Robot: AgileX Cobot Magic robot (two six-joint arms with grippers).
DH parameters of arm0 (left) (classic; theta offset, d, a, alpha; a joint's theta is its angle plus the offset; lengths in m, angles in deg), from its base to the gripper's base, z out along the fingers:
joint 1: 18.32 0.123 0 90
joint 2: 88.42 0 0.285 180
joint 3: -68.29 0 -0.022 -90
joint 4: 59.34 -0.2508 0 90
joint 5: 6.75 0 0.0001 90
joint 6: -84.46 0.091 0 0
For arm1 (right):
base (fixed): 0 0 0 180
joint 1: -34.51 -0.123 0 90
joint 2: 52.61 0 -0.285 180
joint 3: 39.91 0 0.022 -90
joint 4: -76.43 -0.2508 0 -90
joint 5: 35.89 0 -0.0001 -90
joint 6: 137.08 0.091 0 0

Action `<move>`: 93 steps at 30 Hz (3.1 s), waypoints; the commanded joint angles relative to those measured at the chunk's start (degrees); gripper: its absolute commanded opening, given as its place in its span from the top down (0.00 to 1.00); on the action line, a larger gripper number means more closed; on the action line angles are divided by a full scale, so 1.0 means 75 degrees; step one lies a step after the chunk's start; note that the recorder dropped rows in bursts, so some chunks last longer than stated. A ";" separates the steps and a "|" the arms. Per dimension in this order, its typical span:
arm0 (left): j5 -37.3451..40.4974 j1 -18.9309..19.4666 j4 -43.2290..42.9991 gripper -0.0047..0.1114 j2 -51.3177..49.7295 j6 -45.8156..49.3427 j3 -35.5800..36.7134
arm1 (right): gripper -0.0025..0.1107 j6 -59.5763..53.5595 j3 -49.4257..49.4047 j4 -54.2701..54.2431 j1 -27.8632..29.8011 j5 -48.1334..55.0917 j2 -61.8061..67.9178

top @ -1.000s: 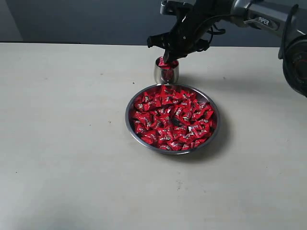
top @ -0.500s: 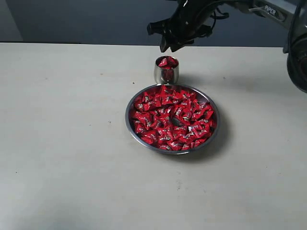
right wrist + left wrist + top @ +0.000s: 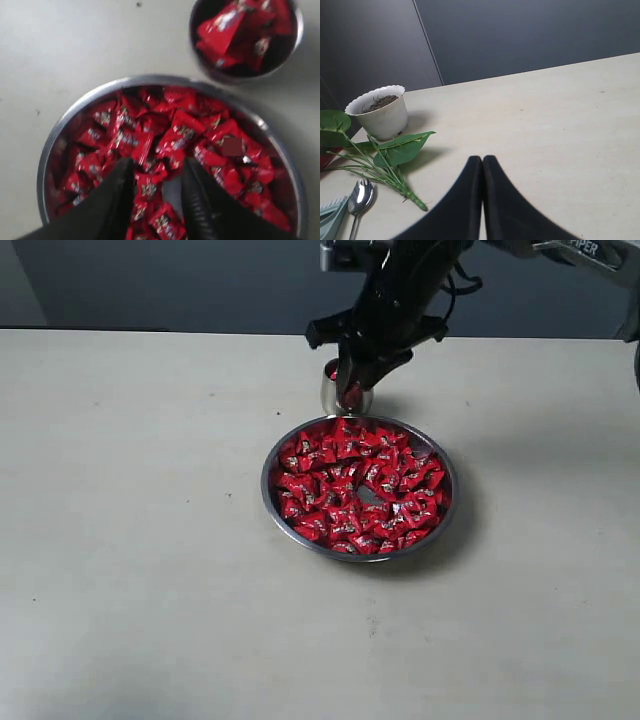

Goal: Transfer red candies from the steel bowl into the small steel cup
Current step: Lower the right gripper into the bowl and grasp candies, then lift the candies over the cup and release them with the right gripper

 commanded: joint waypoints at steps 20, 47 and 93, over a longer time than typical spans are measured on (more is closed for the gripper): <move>-0.0084 -0.0022 -0.0036 0.96 0.0030 -0.0028 0.0011 | 0.53 -0.0772 -0.3836 -0.0135 -0.1098 -0.1341 -0.1049; -0.0084 -0.0022 -0.0036 0.96 0.0030 -0.0028 0.0011 | 0.98 -0.0500 -0.3208 0.0975 -0.1084 -0.1544 -0.1951; -0.0084 -0.0022 -0.0036 0.96 0.0030 -0.0028 0.0011 | 0.99 0.0560 0.0495 0.0461 0.0609 -0.2055 0.0725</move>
